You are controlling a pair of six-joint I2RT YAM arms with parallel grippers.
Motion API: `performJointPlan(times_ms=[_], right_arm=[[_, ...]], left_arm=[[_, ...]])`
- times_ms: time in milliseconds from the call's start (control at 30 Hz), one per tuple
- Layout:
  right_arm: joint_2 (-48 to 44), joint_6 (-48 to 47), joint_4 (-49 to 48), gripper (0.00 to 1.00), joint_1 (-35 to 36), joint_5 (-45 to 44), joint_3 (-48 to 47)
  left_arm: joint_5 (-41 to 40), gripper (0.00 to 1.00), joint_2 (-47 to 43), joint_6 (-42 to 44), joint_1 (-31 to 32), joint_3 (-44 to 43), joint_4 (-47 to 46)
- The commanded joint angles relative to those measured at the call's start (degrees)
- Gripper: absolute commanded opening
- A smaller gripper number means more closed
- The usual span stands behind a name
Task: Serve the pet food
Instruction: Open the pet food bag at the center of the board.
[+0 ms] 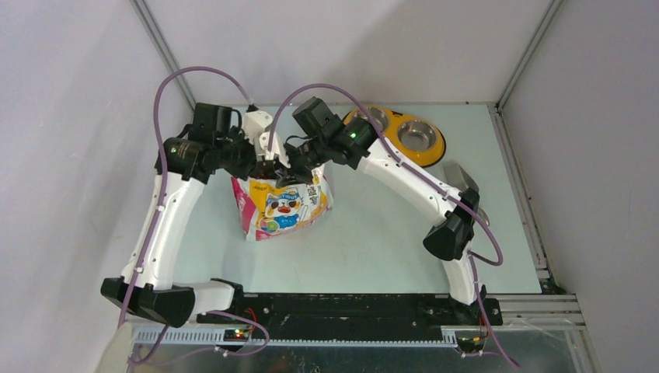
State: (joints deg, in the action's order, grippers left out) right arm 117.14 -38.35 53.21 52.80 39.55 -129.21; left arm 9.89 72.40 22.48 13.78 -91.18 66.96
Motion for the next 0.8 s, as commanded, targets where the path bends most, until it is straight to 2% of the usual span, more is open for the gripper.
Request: performJointPlan(times_ms=[0, 133, 200, 333, 533, 667, 767], right_arm=[[-6.8, -1.7, 2.1, 0.00, 1.1, 1.5, -1.0], [-6.5, -3.1, 3.1, 0.00, 1.8, -1.1, 0.8], [-6.4, -3.1, 3.7, 0.00, 2.0, -1.0, 0.9], [-6.9, -3.1, 3.6, 0.00, 2.2, -1.8, 1.3], [-8.4, -1.3, -1.8, 0.00, 2.4, -6.9, 5.1], [-8.7, 0.5, -3.6, 0.07, 2.5, -8.5, 6.9], [-8.8, 1.8, -4.5, 0.16, 2.6, -9.4, 7.1]], left_arm=[[-5.5, 0.17, 0.0, 0.5, 1.2, 0.6, -1.3], [-8.8, 0.04, -0.2, -1.0, 1.2, 0.6, -3.4], [-11.2, 0.01, -0.5, -1.8, 1.2, 0.6, -4.7], [-14.0, 0.00, -1.5, -3.2, 1.2, 0.1, -7.0], [-17.3, 0.00, -3.6, -6.0, 1.1, -1.6, -10.1], [-19.5, 0.00, -5.7, -7.7, 0.8, -2.7, -12.2], [-22.1, 0.00, -6.2, -8.4, 0.5, -3.4, -12.7]])
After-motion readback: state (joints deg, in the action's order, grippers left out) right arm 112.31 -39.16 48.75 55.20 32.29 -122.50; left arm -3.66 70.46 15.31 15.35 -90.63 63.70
